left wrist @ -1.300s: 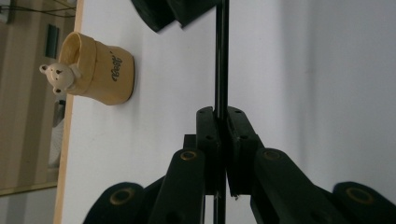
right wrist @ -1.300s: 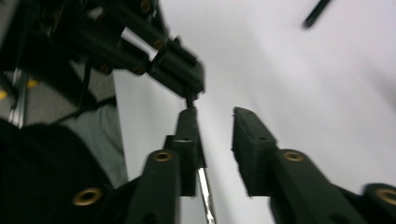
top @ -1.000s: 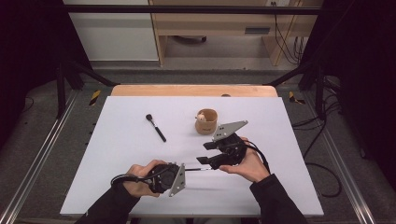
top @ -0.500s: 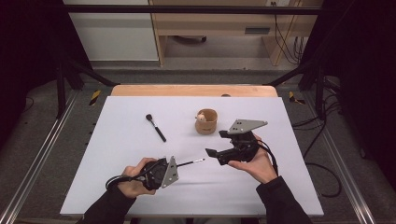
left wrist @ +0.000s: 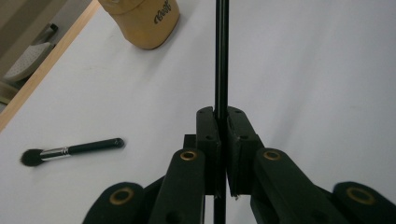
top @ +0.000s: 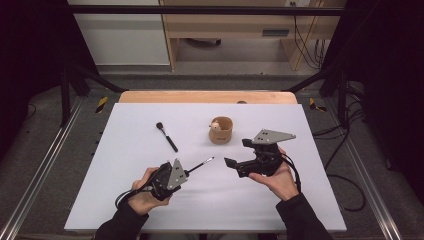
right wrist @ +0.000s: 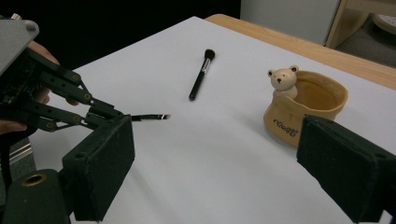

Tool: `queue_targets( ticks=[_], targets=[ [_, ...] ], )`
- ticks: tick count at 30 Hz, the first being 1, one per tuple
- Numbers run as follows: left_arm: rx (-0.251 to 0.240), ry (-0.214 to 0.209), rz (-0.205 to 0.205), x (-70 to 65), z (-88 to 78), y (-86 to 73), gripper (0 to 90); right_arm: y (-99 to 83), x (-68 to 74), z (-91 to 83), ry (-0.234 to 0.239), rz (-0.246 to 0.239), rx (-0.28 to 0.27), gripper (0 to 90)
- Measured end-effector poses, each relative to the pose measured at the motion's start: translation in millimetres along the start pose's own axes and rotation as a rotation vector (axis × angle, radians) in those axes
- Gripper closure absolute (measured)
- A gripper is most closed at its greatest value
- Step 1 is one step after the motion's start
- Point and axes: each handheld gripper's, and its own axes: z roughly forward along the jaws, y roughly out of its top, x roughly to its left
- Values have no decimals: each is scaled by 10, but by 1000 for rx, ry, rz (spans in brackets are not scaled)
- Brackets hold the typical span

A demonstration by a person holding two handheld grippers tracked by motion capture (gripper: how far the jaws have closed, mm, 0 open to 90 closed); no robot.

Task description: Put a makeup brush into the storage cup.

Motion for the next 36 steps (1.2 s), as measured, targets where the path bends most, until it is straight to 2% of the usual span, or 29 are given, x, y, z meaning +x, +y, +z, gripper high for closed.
queue_targets(
  ticks=[4,7,12,14,20,25,26,30,36],
  targets=[
    [-21,11,-42,-3,-5,14,848,-41,5,18,-1,10,-4,120],
    [-46,15,-95,-7,-9,23,849,-78,23,44,-6,26,-25,119],
    [-80,27,-156,-23,-3,38,848,-101,33,58,-7,48,-45,124],
    [-78,32,-168,-22,-2,41,849,-106,41,66,-12,60,-55,131],
    [-108,35,-259,-24,22,48,848,-120,86,102,-22,88,-76,134],
    [-124,39,-324,-31,46,54,849,-125,101,126,-8,103,-95,166],
    [-117,40,-320,-26,44,54,848,-127,106,129,-3,106,-99,165],
    [-129,42,-365,-47,63,59,849,-133,131,148,15,123,-112,158],
    [-140,49,-391,-71,71,70,848,-139,166,197,22,147,-126,141]
  ],
)
